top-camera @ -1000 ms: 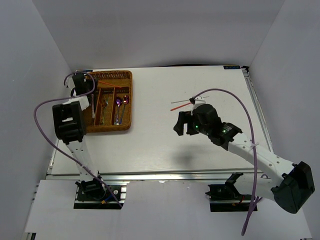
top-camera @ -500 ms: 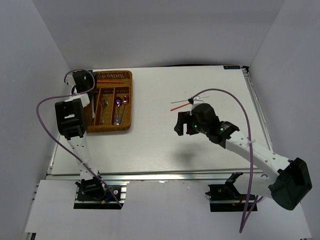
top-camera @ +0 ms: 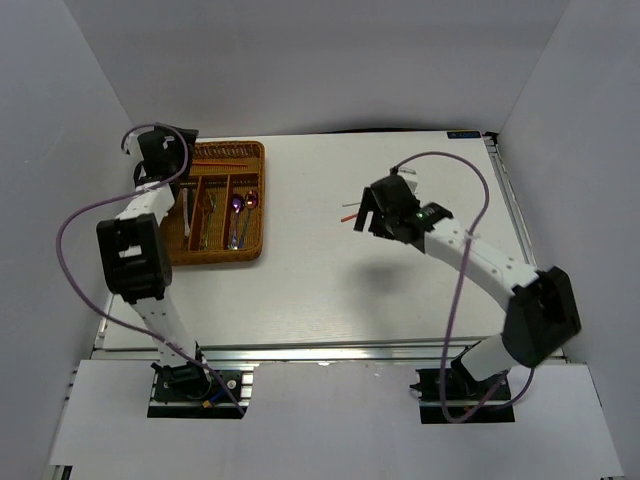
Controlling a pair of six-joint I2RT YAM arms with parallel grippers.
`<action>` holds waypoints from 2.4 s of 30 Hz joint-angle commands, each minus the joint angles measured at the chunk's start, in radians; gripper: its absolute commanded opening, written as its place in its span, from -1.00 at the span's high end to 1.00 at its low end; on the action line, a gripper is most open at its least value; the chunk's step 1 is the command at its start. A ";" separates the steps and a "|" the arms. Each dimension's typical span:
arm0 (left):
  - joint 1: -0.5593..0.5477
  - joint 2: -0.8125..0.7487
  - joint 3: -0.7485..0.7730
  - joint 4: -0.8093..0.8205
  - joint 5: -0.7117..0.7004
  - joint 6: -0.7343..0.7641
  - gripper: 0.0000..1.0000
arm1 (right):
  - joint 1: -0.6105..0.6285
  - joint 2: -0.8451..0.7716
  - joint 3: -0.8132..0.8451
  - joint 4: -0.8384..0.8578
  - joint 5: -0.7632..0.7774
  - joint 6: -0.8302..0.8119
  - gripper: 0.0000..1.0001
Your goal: Sort the eating utensils into containers
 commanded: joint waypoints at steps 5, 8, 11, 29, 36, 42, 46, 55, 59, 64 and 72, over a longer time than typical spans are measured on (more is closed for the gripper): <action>-0.154 -0.595 -0.214 -0.294 -0.137 0.330 -0.96 | -0.050 0.370 0.449 -0.291 0.246 0.275 -0.68; -0.219 -0.796 -0.302 -0.386 -0.200 0.439 -0.96 | -0.052 0.543 0.672 -0.472 0.304 0.390 -0.42; -0.231 -0.930 -0.331 -0.527 -0.249 0.595 -0.96 | -0.066 0.675 0.824 -0.572 0.295 0.436 -0.41; -0.296 -1.177 -0.616 -0.650 -0.324 0.752 -0.96 | -0.078 0.870 0.875 -0.431 0.332 0.392 -0.16; -0.294 -1.167 -0.656 -0.629 -0.319 0.761 -0.96 | -0.097 0.938 0.913 -0.431 0.303 0.386 -0.14; -0.296 -1.165 -0.682 -0.621 -0.307 0.766 -0.96 | -0.097 0.953 0.931 -0.402 0.306 0.352 -0.08; -0.294 -1.160 -0.681 -0.618 -0.304 0.768 -0.96 | -0.097 0.964 0.924 -0.400 0.293 0.346 0.01; -0.296 -1.173 -0.679 -0.624 -0.301 0.769 -0.96 | -0.110 0.924 0.714 -0.476 0.251 0.406 0.46; -0.294 -1.189 -0.679 -0.627 -0.296 0.766 -0.96 | -0.124 0.785 0.489 -0.408 0.223 0.430 0.60; -0.296 -1.187 -0.673 -0.633 -0.258 0.757 -0.96 | -0.153 0.619 0.135 -0.182 0.126 0.418 1.00; -0.296 -1.182 -0.690 -0.601 -0.062 0.665 -0.96 | -0.156 0.401 -0.108 0.114 -0.088 0.121 1.00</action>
